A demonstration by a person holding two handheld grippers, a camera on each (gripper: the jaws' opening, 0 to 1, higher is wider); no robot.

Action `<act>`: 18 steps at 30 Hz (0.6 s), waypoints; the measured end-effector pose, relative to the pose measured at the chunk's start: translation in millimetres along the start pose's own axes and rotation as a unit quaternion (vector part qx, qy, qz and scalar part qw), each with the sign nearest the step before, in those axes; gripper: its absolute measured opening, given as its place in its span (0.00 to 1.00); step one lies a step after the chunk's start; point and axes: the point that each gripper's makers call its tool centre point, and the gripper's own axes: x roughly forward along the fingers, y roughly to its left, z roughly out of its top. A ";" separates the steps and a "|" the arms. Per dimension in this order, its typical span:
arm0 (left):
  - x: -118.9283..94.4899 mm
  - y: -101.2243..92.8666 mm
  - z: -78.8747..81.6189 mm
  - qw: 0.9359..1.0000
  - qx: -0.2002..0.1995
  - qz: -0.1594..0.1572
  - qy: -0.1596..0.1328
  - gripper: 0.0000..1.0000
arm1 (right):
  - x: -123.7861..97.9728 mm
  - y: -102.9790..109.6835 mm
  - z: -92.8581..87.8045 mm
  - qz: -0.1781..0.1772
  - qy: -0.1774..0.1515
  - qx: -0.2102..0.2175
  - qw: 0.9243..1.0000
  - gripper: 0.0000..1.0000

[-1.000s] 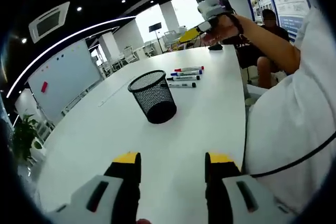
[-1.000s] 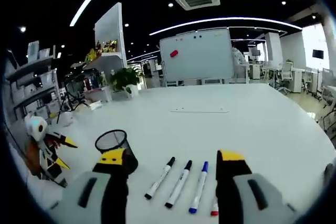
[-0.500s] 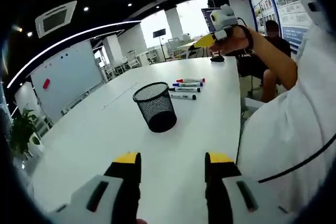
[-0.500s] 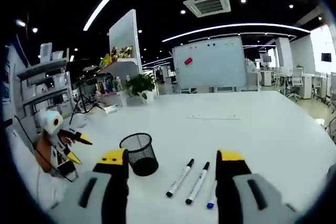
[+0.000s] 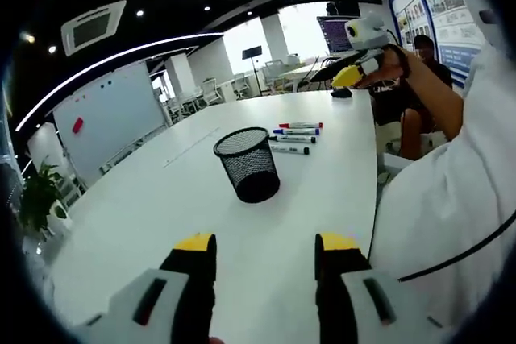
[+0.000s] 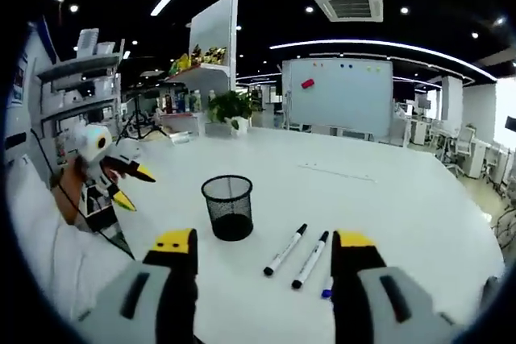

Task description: Pick up the whiteboard markers from the pen holder and place them facing the whiteboard neatly

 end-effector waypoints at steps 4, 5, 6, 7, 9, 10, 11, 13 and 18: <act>-3.8 4.4 1.3 1.000 -0.008 0.004 -0.003 0.51 | -3.0 -2.8 -4.1 -0.013 0.003 -0.008 1.000 0.66; -5.1 4.9 2.2 1.000 -0.008 0.005 -0.005 0.51 | -3.4 -3.3 -7.2 -0.015 0.007 -0.011 1.000 0.66; -6.5 5.4 2.3 1.000 -0.007 0.007 -0.006 0.51 | -3.8 -3.5 -12.3 -0.014 0.015 -0.010 1.000 0.66; -7.5 6.4 2.2 1.000 -0.006 0.008 -0.006 0.51 | -4.6 -3.3 -18.2 -0.014 0.026 -0.007 1.000 0.66; -7.8 8.7 1.3 1.000 -0.010 0.011 -0.006 0.51 | -6.6 -3.7 -24.3 -0.018 0.035 -0.011 0.999 0.66; -7.8 10.2 0.1 1.000 -0.011 0.014 -0.004 0.51 | -8.3 -3.7 -24.8 -0.021 0.036 -0.013 0.999 0.66; -7.4 11.8 -1.6 1.000 -0.011 0.017 -0.002 0.51 | -9.6 -3.5 -24.6 -0.021 0.035 -0.014 0.999 0.66; -5.8 15.6 -8.0 1.000 -0.013 0.021 0.010 0.51 | -12.5 -1.8 -22.2 -0.021 0.031 -0.017 0.999 0.66; -5.8 20.4 -16.3 0.999 -0.014 0.033 0.027 0.51 | -13.9 2.7 -25.4 -0.023 0.038 -0.035 0.998 0.66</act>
